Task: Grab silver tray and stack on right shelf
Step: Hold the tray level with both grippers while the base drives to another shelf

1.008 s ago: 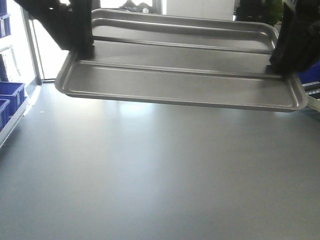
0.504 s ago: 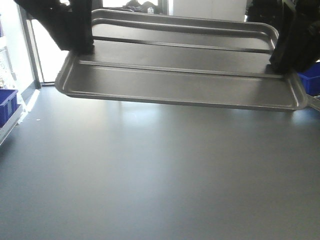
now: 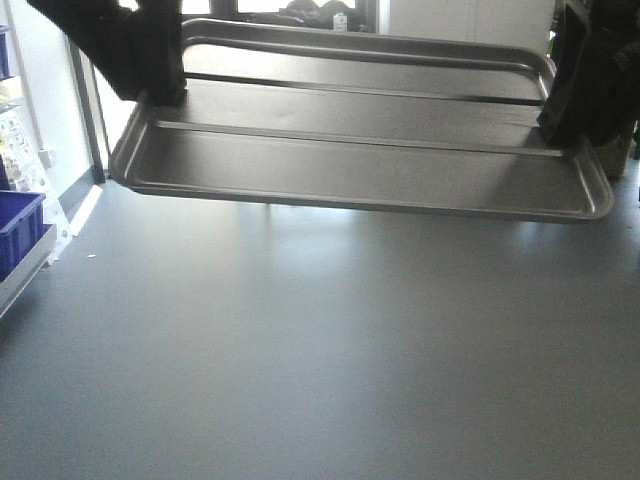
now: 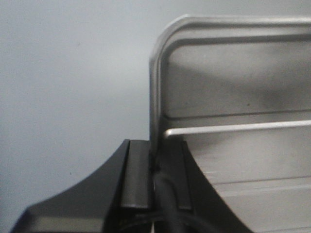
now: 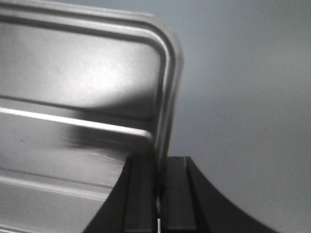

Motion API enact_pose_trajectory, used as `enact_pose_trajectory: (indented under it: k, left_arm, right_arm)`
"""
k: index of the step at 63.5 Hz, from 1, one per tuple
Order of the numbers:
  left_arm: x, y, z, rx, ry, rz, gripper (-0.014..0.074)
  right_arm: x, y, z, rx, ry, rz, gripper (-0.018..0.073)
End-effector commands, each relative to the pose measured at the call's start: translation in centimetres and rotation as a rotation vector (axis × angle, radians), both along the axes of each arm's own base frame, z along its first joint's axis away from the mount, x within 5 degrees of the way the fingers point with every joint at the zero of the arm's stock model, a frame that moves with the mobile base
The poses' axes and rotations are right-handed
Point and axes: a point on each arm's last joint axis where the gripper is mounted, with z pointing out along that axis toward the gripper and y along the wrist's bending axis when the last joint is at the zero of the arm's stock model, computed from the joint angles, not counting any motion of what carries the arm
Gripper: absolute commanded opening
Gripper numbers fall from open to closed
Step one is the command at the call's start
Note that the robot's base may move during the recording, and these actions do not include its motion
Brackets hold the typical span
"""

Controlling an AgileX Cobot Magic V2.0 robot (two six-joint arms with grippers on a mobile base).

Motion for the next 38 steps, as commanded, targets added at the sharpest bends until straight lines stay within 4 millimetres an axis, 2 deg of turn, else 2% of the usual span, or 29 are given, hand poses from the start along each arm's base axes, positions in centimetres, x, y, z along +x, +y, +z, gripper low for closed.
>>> enact_pose_trajectory:
  k: [1, 38]
  left_arm:
    - [-0.32, 0.6, 2.18, -0.017, -0.074, -0.015, -0.0093]
    - [-0.22, 0.65, 2.15, -0.013, -0.077, -0.012, -0.0093]
  right_arm:
    - [0.14, -0.22, 2.26, 0.01, -0.124, 0.026, 0.0057]
    - [0.15, -0.22, 2.27, 0.01, -0.126, 0.026, 0.0057]
